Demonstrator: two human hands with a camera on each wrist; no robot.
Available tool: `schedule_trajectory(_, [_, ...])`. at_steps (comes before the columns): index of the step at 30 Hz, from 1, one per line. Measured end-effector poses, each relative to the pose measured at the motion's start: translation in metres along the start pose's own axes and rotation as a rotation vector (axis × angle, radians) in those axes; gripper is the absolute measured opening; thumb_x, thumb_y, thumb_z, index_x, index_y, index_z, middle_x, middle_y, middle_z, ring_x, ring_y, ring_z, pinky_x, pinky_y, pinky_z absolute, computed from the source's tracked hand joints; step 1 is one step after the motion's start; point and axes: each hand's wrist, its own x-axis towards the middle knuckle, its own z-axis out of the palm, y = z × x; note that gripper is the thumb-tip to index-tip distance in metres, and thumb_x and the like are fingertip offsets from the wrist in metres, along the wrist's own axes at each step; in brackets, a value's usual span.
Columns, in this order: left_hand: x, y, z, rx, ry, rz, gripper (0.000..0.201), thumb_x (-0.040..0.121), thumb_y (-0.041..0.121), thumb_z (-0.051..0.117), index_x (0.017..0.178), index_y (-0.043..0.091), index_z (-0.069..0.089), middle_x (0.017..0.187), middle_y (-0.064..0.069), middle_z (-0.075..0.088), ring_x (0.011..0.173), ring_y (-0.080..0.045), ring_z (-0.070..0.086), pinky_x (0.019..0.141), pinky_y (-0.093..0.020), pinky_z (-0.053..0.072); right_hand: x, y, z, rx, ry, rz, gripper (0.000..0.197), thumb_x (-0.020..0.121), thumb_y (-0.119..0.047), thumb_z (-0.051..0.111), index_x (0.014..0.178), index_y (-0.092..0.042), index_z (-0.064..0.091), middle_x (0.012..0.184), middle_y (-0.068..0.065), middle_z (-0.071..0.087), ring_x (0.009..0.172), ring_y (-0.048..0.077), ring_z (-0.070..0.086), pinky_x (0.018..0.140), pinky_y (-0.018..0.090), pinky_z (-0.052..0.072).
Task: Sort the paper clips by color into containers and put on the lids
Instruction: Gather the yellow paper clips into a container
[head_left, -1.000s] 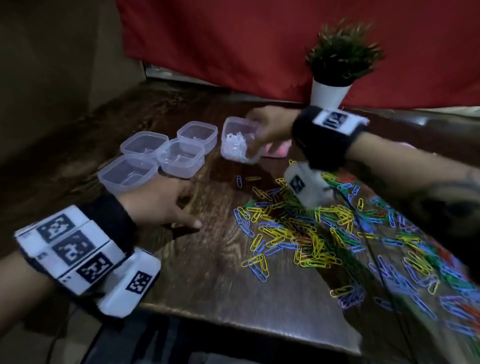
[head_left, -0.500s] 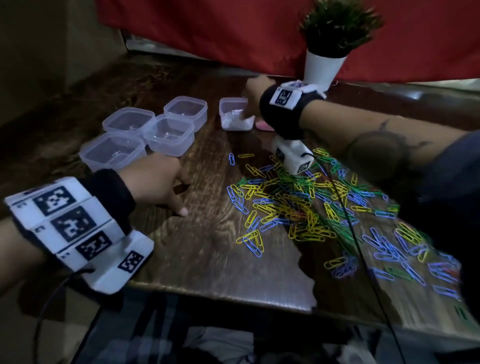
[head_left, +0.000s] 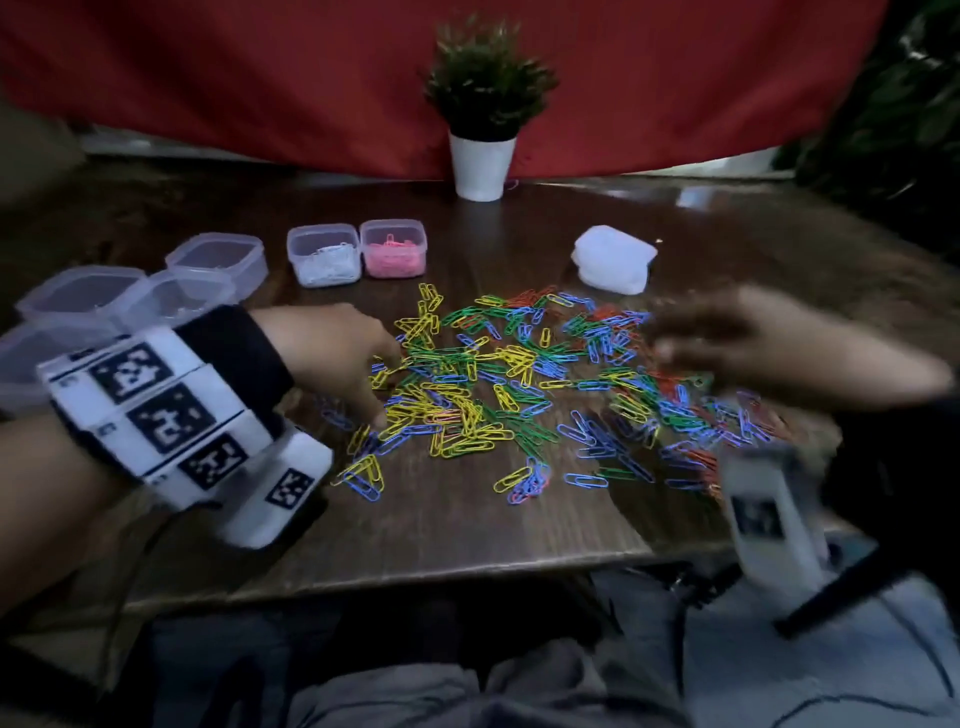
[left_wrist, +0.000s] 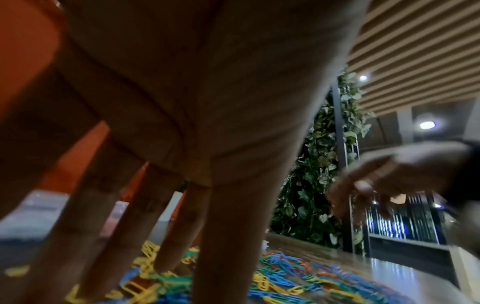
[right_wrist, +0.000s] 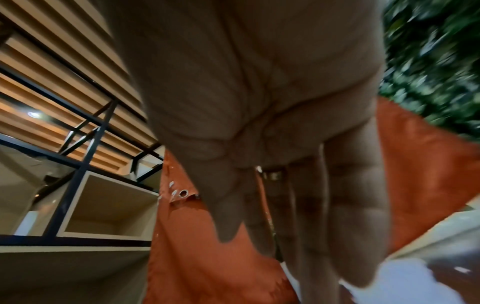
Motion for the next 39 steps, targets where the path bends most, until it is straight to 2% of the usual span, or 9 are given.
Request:
schedule_trajectory(3, [-0.002, 0.001, 0.016, -0.114, -0.076, 0.125, 0.064, 0.079, 0.047, 0.066, 0.135, 0.023, 0.046, 0.122, -0.002, 0.056, 0.108, -0.016, 0.051, 0.084, -0.019, 0.035, -0.04, 0.007, 0.044, -0.109, -0.109, -0.005, 0.034, 0.09, -0.03, 0.053, 0.125, -0.028, 0.057, 0.12, -0.005, 0.063, 0.101, 0.003, 0.055, 0.077, 0.015, 0.036])
schedule_trajectory(7, [-0.014, -0.007, 0.039, -0.17, 0.029, 0.185, 0.066, 0.08, 0.055, 0.054, 0.135, 0.02, 0.046, 0.13, -0.004, 0.05, 0.12, -0.017, 0.045, 0.099, -0.023, 0.032, -0.056, -0.019, 0.084, -0.148, -0.226, -0.105, 0.03, 0.094, -0.034, 0.046, 0.122, -0.031, 0.056, 0.125, -0.012, 0.057, 0.115, 0.004, 0.05, 0.093, 0.022, 0.036])
schedule_trajectory(11, [-0.014, -0.003, 0.043, -0.223, 0.185, 0.184, 0.048, 0.087, 0.039, 0.06, 0.131, 0.023, 0.051, 0.129, -0.002, 0.047, 0.123, -0.018, 0.042, 0.102, -0.027, 0.031, -0.047, -0.025, 0.098, -0.254, -0.228, -0.111, 0.033, 0.097, -0.035, 0.039, 0.128, -0.026, 0.047, 0.142, -0.018, 0.034, 0.13, 0.007, 0.036, 0.101, 0.036, 0.038])
schedule_trajectory(13, [-0.005, 0.009, 0.036, -0.228, 0.272, 0.2, 0.045, 0.084, 0.041, 0.062, 0.126, 0.024, 0.055, 0.114, 0.0, 0.048, 0.111, -0.018, 0.047, 0.097, -0.033, 0.038, -0.043, -0.022, 0.097, -0.282, -0.196, -0.089, 0.034, 0.097, -0.034, 0.038, 0.129, -0.029, 0.045, 0.144, -0.018, 0.032, 0.13, 0.008, 0.036, 0.1, 0.034, 0.039])
schedule_trajectory(18, [0.021, 0.047, 0.014, -0.141, 0.189, 0.232, 0.056, 0.066, 0.057, 0.071, 0.114, 0.029, 0.063, 0.089, 0.007, 0.048, 0.092, -0.013, 0.048, 0.084, -0.031, 0.045, -0.044, -0.019, 0.097, -0.257, -0.158, -0.038, 0.034, 0.096, -0.033, 0.039, 0.129, -0.026, 0.047, 0.139, -0.015, 0.039, 0.126, 0.012, 0.042, 0.099, 0.035, 0.039])
schedule_trajectory(23, [0.026, 0.052, 0.021, -0.158, 0.243, 0.195, 0.035, 0.07, 0.043, 0.076, 0.097, 0.022, 0.07, 0.084, 0.006, 0.055, 0.092, -0.018, 0.055, 0.082, -0.037, 0.049, -0.041, -0.019, 0.101, -0.162, -0.085, -0.04, 0.032, 0.094, -0.033, 0.044, 0.122, -0.021, 0.054, 0.141, -0.009, 0.041, 0.126, 0.015, 0.043, 0.098, 0.035, 0.039])
schedule_trajectory(26, [0.022, 0.053, 0.024, -0.135, 0.29, 0.205, 0.028, 0.076, 0.037, 0.072, 0.097, 0.02, 0.069, 0.084, 0.004, 0.049, 0.093, -0.019, 0.054, 0.081, -0.031, 0.046, -0.033, -0.024, 0.107, -0.057, 0.095, -0.088, 0.032, 0.092, -0.03, 0.049, 0.12, -0.018, 0.058, 0.143, -0.003, 0.041, 0.129, 0.018, 0.041, 0.098, 0.03, 0.036])
schedule_trajectory(33, [0.027, 0.049, 0.021, -0.275, 0.182, 0.222, 0.022, 0.076, 0.026, 0.074, 0.089, 0.011, 0.065, 0.083, 0.0, 0.053, 0.08, -0.012, 0.043, 0.076, -0.029, 0.039, -0.016, -0.034, 0.122, 0.259, 0.295, -0.119, 0.024, 0.088, -0.02, 0.058, 0.11, -0.014, 0.065, 0.106, 0.005, 0.06, 0.106, 0.023, 0.054, 0.085, 0.029, 0.038])
schedule_trajectory(39, [0.02, 0.04, 0.012, -0.572, 0.21, 0.165, 0.01, 0.08, 0.018, 0.071, 0.079, 0.014, 0.062, 0.056, 0.013, 0.052, 0.047, 0.004, 0.046, 0.048, -0.008, 0.034, -0.014, -0.031, 0.124, 0.348, 0.326, -0.095, 0.021, 0.087, -0.018, 0.06, 0.108, -0.017, 0.066, 0.091, -0.001, 0.061, 0.088, 0.017, 0.056, 0.071, 0.024, 0.034])
